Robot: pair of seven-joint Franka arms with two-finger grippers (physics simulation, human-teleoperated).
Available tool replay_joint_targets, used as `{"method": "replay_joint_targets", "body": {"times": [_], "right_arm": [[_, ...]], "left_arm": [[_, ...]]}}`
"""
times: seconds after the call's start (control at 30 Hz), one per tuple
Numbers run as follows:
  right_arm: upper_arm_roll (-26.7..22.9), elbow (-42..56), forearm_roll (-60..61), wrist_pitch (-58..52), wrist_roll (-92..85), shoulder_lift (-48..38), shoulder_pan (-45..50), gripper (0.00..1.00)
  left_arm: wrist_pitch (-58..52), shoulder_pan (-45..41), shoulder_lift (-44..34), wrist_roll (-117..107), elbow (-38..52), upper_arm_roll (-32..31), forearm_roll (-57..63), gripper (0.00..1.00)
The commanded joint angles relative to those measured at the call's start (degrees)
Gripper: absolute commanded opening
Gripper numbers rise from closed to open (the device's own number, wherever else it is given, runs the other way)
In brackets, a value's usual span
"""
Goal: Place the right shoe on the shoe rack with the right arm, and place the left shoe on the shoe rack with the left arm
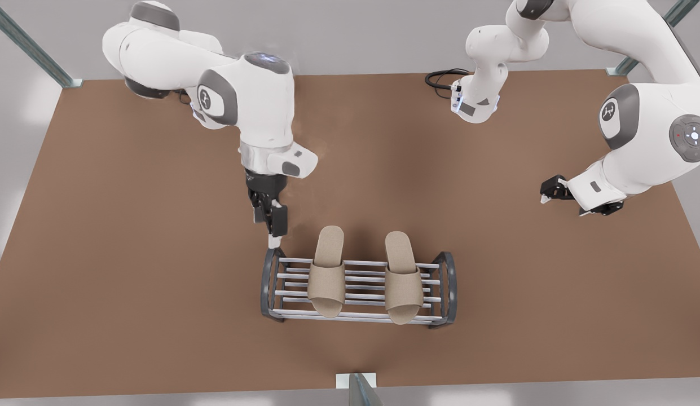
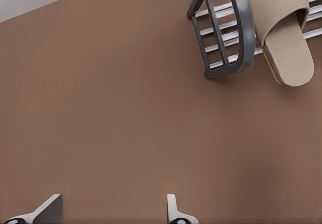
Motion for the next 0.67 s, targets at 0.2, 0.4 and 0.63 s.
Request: {"method": "replay_joint_targets", "body": {"times": [0.2,0.4,0.63], "right_arm": [[-45.6,-19.1,56.4,-1.1,56.8,-17.0,-1.8,1.00],[-41.3,-16.5,55.6,-5.0,68.5,-18.0,-3.6,1.00],[-41.5,-16.2,55.0,-5.3,69.8,-18.0,-3.8,1.00]], "left_arm": [[-0.5,0.0,-0.2,0.5,0.0,0.0,0.0,1.00],[-0.5,0.0,-0.2,0.6,0.1,0.0,0.0,1.00],[-0.8,0.0,-0.4,0.5,0.1,0.0,0.0,1.00]]}}
